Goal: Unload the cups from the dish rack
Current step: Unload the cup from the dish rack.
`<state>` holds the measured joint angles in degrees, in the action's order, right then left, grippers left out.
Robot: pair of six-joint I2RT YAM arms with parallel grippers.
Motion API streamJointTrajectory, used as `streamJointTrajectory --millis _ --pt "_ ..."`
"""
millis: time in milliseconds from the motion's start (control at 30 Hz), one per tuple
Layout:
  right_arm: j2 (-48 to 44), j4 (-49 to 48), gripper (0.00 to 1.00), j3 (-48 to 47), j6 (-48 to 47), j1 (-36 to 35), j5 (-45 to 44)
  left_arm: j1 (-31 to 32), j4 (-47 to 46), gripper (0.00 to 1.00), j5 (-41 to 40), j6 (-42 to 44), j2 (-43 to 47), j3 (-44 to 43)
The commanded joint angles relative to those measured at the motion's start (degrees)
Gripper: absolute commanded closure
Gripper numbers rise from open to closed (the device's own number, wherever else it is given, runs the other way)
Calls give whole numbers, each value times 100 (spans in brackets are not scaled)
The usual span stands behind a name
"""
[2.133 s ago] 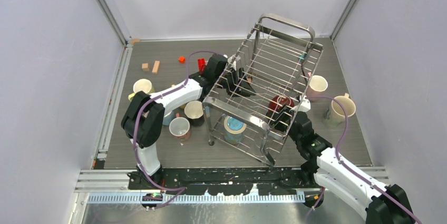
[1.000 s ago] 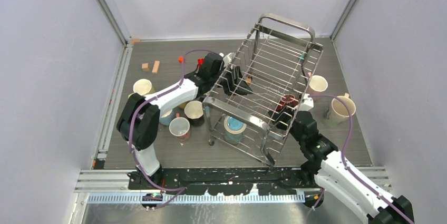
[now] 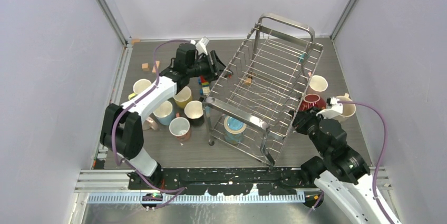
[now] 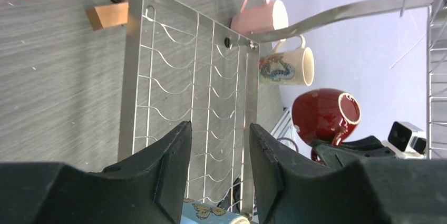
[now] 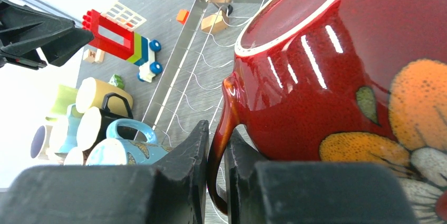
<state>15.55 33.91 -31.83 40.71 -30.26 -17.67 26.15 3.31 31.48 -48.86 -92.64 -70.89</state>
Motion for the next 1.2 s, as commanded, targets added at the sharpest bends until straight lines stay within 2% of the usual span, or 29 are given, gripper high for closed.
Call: streamJointTrajectory --millis 0,433,633,867,1167 --pt "-192 66 99 -791 -125 -4 -410 -243 -147 54 -30 61 333 -148" --pt "164 1242 99 -2589 -83 -2 -775 -696 388 47 -141 292 544 -1146" --pt "704 1508 99 -3469 -38 -6 -694 -726 863 31 -231 645 667 -1833" --pt "1687 1531 99 -4604 -83 -3 -383 -726 1236 2 -268 1000 897 -2417" --pt "2936 1669 99 -6421 -175 -1 -260 -718 1410 0 -273 1334 1216 -2903"
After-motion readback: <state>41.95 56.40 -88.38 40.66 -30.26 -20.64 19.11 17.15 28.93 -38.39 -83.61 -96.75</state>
